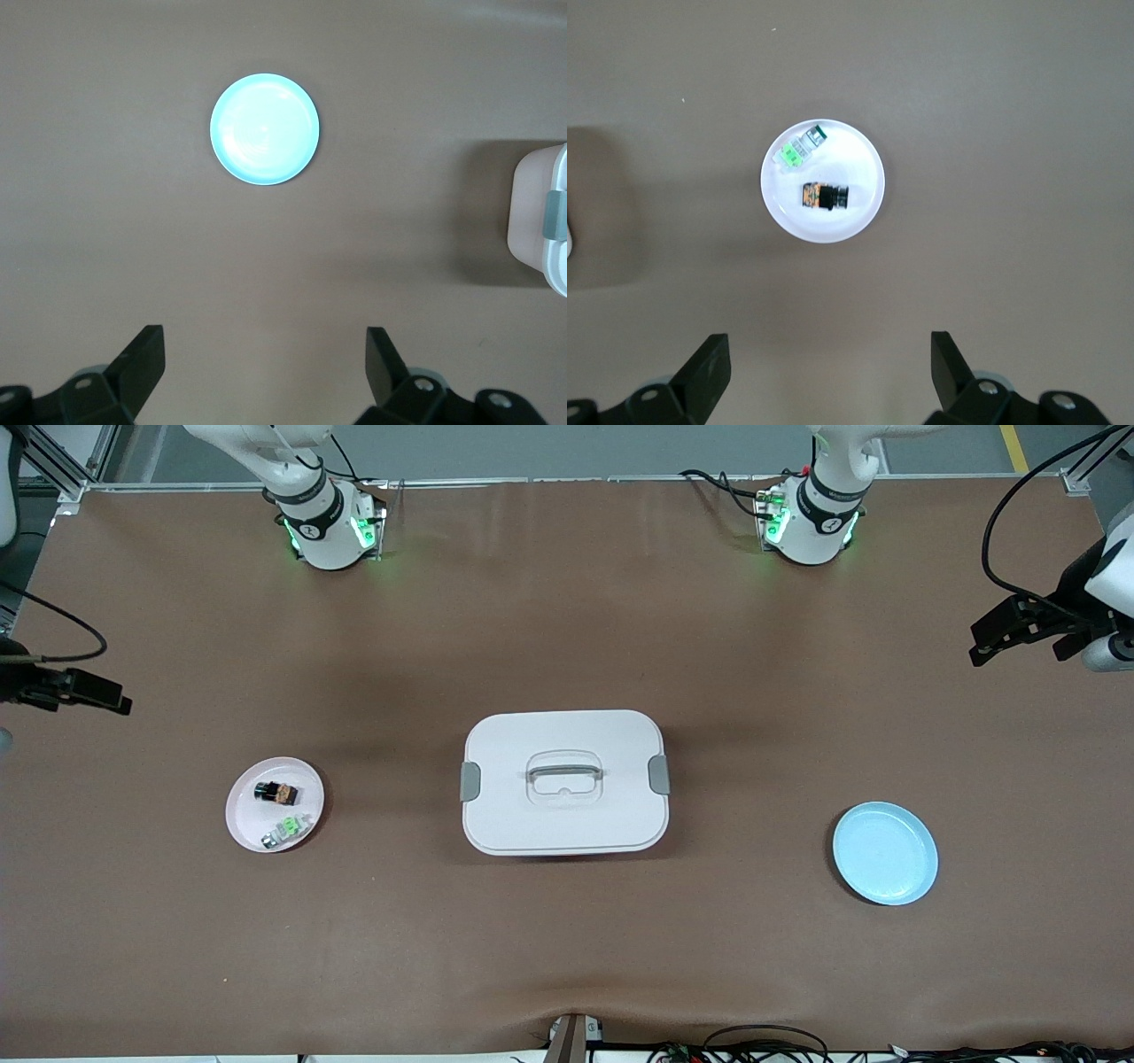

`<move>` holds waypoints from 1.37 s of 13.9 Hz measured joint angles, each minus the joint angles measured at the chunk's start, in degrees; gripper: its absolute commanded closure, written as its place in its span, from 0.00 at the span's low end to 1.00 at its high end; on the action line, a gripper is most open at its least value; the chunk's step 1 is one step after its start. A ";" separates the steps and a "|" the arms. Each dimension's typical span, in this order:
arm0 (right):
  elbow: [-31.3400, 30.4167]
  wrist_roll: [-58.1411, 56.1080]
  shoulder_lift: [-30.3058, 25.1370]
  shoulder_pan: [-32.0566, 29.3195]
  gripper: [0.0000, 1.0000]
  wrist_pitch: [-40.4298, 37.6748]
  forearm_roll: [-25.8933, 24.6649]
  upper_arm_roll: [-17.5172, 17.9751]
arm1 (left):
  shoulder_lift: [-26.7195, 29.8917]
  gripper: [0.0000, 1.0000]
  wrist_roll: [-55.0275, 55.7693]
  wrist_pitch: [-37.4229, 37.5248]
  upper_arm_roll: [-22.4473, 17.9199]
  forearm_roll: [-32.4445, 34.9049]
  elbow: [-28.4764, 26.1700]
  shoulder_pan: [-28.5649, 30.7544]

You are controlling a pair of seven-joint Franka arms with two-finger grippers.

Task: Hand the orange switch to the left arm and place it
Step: 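Lower the right gripper over the white plate onto the black switch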

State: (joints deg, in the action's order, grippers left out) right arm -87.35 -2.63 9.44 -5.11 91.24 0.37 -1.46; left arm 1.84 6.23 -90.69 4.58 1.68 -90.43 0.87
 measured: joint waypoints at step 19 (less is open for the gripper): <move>-33.23 0.07 6.06 1.34 0.00 47.61 6.05 0.42 | -0.01 0.00 -0.02 0.09 0.01 0.00 0.07 -0.02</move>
State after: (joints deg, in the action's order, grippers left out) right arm -120.58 -2.55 15.50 -3.76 138.85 6.42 -1.04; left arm 1.84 6.21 -90.59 4.59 1.68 -90.36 0.85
